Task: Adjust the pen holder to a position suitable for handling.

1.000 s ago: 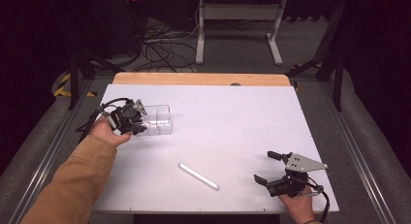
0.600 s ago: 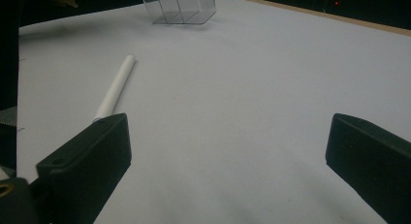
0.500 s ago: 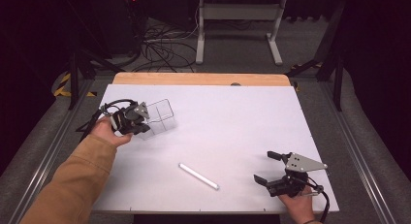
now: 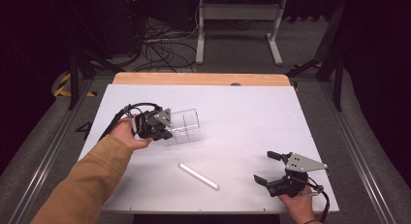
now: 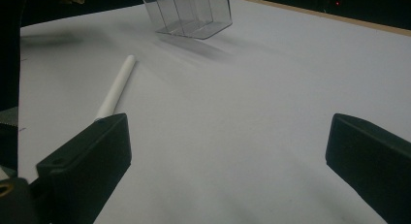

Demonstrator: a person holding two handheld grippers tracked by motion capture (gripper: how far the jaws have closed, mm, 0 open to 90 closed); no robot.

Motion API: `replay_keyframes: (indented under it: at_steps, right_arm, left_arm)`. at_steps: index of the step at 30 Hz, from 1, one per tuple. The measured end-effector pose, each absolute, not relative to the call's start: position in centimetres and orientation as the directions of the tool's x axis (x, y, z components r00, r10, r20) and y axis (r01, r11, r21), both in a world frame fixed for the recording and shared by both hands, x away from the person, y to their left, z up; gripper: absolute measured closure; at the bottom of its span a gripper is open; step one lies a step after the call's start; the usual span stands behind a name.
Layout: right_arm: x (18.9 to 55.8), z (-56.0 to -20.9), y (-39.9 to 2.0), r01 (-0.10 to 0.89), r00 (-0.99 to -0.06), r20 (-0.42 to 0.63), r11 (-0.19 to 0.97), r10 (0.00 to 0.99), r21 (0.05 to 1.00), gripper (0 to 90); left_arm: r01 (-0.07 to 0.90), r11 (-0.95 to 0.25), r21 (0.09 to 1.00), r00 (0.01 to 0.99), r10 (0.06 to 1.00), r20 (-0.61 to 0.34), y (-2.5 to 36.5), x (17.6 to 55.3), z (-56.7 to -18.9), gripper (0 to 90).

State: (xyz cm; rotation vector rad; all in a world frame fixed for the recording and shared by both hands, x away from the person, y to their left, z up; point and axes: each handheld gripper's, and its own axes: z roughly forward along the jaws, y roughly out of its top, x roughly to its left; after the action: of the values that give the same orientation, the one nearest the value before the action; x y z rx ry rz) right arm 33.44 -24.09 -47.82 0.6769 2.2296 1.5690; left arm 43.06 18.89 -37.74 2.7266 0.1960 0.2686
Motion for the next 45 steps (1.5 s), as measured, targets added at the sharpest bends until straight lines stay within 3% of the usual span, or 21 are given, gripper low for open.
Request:
replay_keyframes:
  at_steps: [16, 38, 45]
  right_arm:
    - [33.4, -47.8, -24.1, 0.189, -0.835, 0.004, 0.279, 0.551, 0.942, 2.8]
    - [33.4, -47.8, -24.1, 0.19, -0.834, 0.004, 0.28, 0.551, 0.941, 2.8]
    - [33.4, -47.8, -24.1, 0.189, -0.834, 0.002, 0.281, 0.552, 0.941, 2.8]
  left_arm:
    - [0.017, -0.934, 0.357, 0.991, 0.065, 0.121, 14.0, 43.1, -38.8, 87.5]
    - [-0.09, -0.921, 0.378, 0.992, -0.049, 0.117, 14.1, 44.0, -38.9, 87.0]
    - [-0.078, -0.923, 0.377, 0.992, -0.034, 0.122, 14.1, 44.0, -38.9, 86.0]
